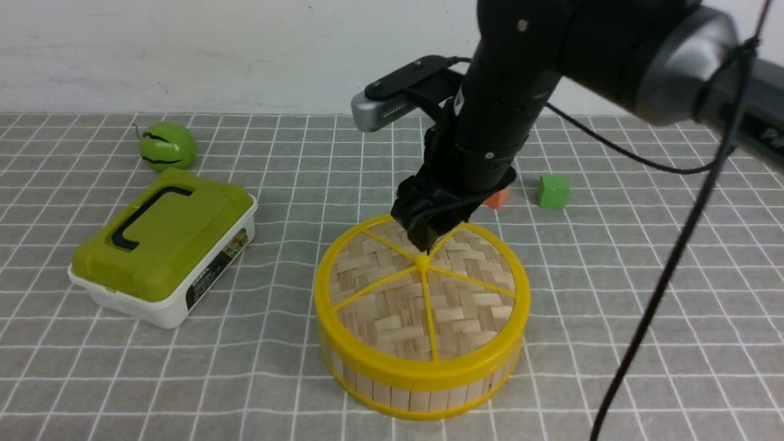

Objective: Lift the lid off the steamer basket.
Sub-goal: Use the right arm to lift the lid of the steamer, then use the right arm to place the steamer lid on the table

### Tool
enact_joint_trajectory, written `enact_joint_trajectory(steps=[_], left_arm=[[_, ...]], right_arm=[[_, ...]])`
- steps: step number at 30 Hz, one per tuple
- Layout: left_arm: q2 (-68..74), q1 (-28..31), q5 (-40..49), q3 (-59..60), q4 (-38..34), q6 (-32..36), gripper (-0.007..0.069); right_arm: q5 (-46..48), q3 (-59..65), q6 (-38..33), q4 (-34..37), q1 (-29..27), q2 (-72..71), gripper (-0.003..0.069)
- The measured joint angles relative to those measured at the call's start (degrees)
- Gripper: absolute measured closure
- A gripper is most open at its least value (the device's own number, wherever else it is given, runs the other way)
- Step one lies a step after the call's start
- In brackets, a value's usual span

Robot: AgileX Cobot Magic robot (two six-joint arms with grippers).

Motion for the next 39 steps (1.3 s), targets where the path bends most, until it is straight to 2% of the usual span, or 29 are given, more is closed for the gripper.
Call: enact_joint_trajectory(steps=[4,9,14,18,19,22,24,32,39], left_arm=[[0.0,0.0,0.0,0.0,0.0,0.0,0.0386],[0.0,0.0,0.0,0.0,0.0,0.0,0.0386],[0.0,0.0,0.0,0.0,0.0,0.0,0.0386],[0.0,0.0,0.0,0.0,0.0,0.0,0.0386],[0.0,0.0,0.0,0.0,0.0,0.0,0.0386],[0.0,0.0,0.0,0.0,0.0,0.0,0.0386],[0.0,0.0,0.0,0.0,0.0,0.0,0.0386],[0.0,0.0,0.0,0.0,0.0,0.0,0.0386],[0.0,0.0,0.0,0.0,0.0,0.0,0.0386]], right_arm=[[-0.1,-1.0,0.2,-0.2,0.0,3.5,0.0142],[-0.2,-1.2,1.6,-0.7,0.1,6.0,0.0183],[-0.1,-1.4,1.9,-0.2,0.2,6.7,0.0284],[-0.2,-1.6,2.0,0.6,0.2,6.8,0.0406],[-0.2,-1.6,2.0,0.6,0.2,6.8,0.0413],[-0.2,-1.8,2.0,0.9,0.2,6.8,0.0553],[-0.1,-2.1,2.0,0.9,0.2,6.8,0.0582],[0.7,-7.7,2.0,1.7,0.2,7.4,0.0579],[0.3,-8.6,2.0,0.3,0.2,-2.2,0.0579]])
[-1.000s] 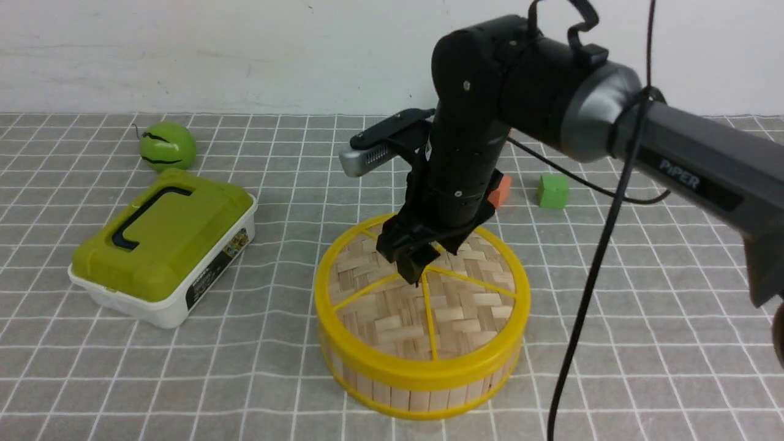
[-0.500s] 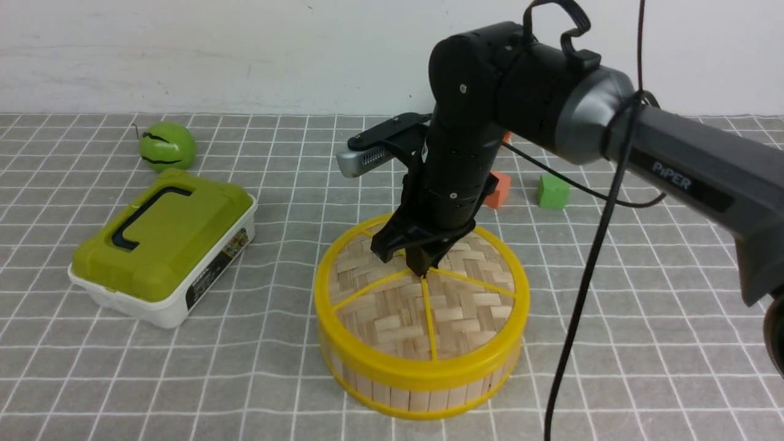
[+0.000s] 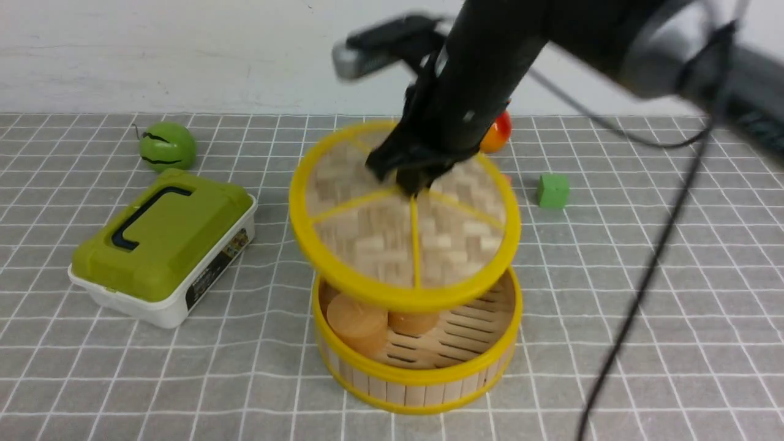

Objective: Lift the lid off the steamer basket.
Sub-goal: Use the right arm to place the steamer lid on the table

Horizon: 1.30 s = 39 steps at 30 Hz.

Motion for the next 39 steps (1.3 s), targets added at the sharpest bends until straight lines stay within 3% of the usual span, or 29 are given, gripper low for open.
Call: enact_joint_trajectory(steps=[7,12,13,14,18,30,39], left_arm=[[0.0,0.0,0.0,0.0,0.0,0.0,0.0386],[0.0,0.0,0.0,0.0,0.0,0.0,0.0386],[0.0,0.0,0.0,0.0,0.0,0.0,0.0386],[0.0,0.0,0.0,0.0,0.0,0.0,0.0386],[0.0,0.0,0.0,0.0,0.0,0.0,0.0386],[0.0,0.0,0.0,0.0,0.0,0.0,0.0386],[0.0,0.0,0.0,0.0,0.0,0.0,0.0386]], right_arm=[[0.0,7.0,0.0,-3.0,-6.1,-15.9,0.0579],[0.2,27.0,0.0,-4.3,-21.5,-27.9,0.0579],[0.2,27.0,0.0,-4.3,-21.5,-27.9,0.0579],[0.0,32.3,0.0,-4.1,-26.1,-29.5,0.0579],[-5.2,43.5,-1.1,0.5,-34.4,-29.5,0.0579],[-27.3,51.1,-3.2,4.9,-34.4,-15.9,0.0579],[-34.0,51.2,-3.5,5.1,-31.5,-8.6,0.0545]])
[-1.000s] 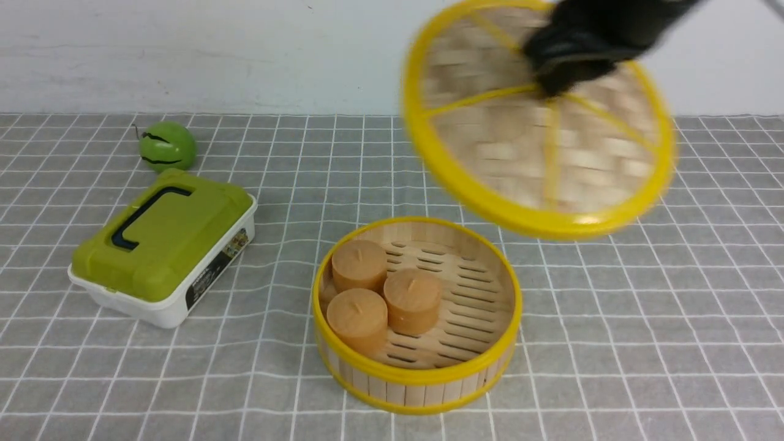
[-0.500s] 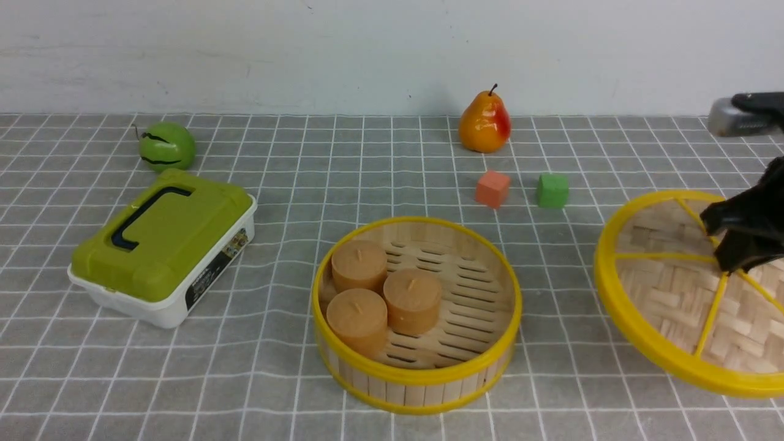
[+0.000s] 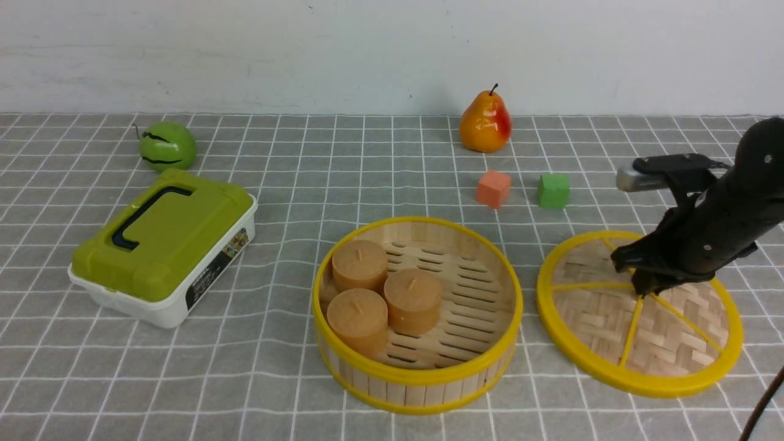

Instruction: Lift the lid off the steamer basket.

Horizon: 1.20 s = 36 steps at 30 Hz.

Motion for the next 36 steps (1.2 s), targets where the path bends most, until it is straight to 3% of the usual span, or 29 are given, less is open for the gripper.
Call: enact_joint_trajectory(steps=[6,7,9,12,14,16,19,20,22,24,32,36], left_arm=[[0.0,0.0,0.0,0.0,0.0,0.0,0.0386],[0.0,0.0,0.0,0.0,0.0,0.0,0.0386],[0.0,0.0,0.0,0.0,0.0,0.0,0.0386],[0.0,0.0,0.0,0.0,0.0,0.0,0.0386],[0.0,0.0,0.0,0.0,0.0,0.0,0.0386],[0.0,0.0,0.0,0.0,0.0,0.0,0.0386],[0.0,0.0,0.0,0.0,0.0,0.0,0.0386],[0.0,0.0,0.0,0.0,0.0,0.0,0.0386],[0.0,0.0,0.0,0.0,0.0,0.0,0.0386],[0.0,0.0,0.0,0.0,0.0,0.0,0.0386],[0.0,0.0,0.0,0.0,0.0,0.0,0.0386],[0.0,0.0,0.0,0.0,0.0,0.0,0.0386]], right_arm=[[7.6,-4.0,0.3,1.9,0.0,-0.9,0.0292],[7.6,-4.0,0.3,1.9,0.0,-0.9,0.0292],[11.4,-7.0,-0.9,3.9,0.0,-4.7,0.0203],[12.6,-9.2,-2.9,7.0,0.2,-13.3,0.0174],[12.9,-9.3,-3.5,7.6,0.3,-16.3,0.0184],[14.3,-9.4,-3.7,8.5,0.6,-23.2,0.0254],[15.1,-7.1,-4.0,8.5,0.6,-32.4,0.0440],[15.2,-6.9,-4.1,8.5,0.6,-32.9,0.0453],[15.4,-3.6,-5.0,8.5,0.6,-39.2,0.0599],[15.7,0.4,-5.3,8.5,0.6,-44.1,0.0658],[16.0,13.5,-6.7,10.2,0.6,-57.3,0.0681],[13.2,19.0,-11.6,10.2,0.6,-63.2,0.0680]])
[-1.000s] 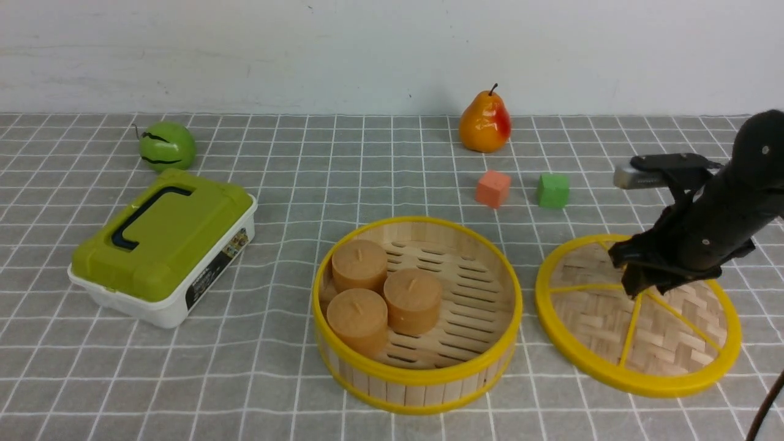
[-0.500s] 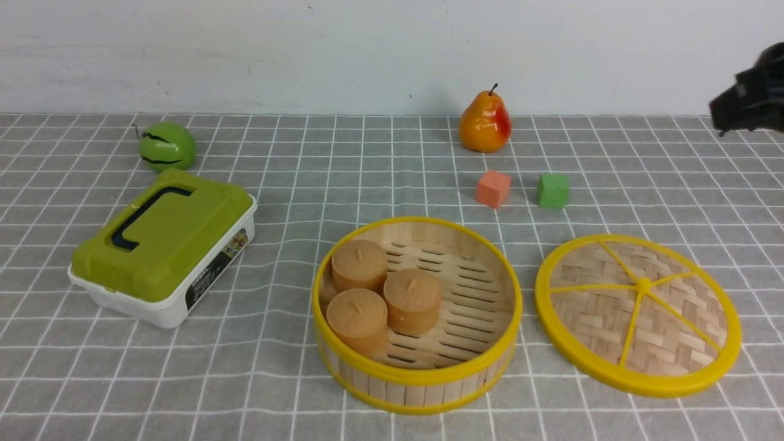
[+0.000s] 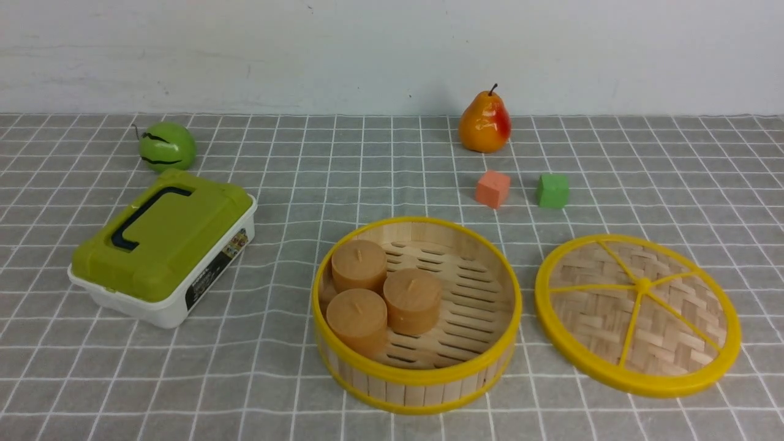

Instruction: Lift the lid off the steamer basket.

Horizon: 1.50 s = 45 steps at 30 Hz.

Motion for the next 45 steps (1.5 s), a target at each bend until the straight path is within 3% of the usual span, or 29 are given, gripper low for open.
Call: enact_joint_trajectory(steps=[4,18,24,30,34,39,45], left_arm=[[0.0,0.0,0.0,0.0,0.0,0.0,0.0386],[0.0,0.0,0.0,0.0,0.0,0.0,0.0386],[0.0,0.0,0.0,0.0,0.0,0.0,0.0386],[0.0,0.0,0.0,0.0,0.0,0.0,0.0386],[0.0,0.0,0.0,0.0,0.0,0.0,0.0386],[0.0,0.0,0.0,0.0,0.0,0.0,0.0386],[0.0,0.0,0.0,0.0,0.0,0.0,0.0386]], right_arm=[[-2.1,3.0,-3.7,0.0,0.0,-2.8,0.0678],[4.3,3.3,-4.2,-6.1,0.0,-3.1,0.0666],[-11.9,5.8,-4.3,-5.6,0.1,-3.2,0.0659],[-37.5,20.8,-4.3,-1.2,0.1,-3.8,0.0652],[-44.4,28.9,-4.0,-1.3,0.1,-7.4,0.0649],[-47.6,40.5,3.9,-7.2,-2.4,-19.3,0.0645],[-46.5,52.3,24.8,-23.2,-7.0,-32.3,0.0636]])
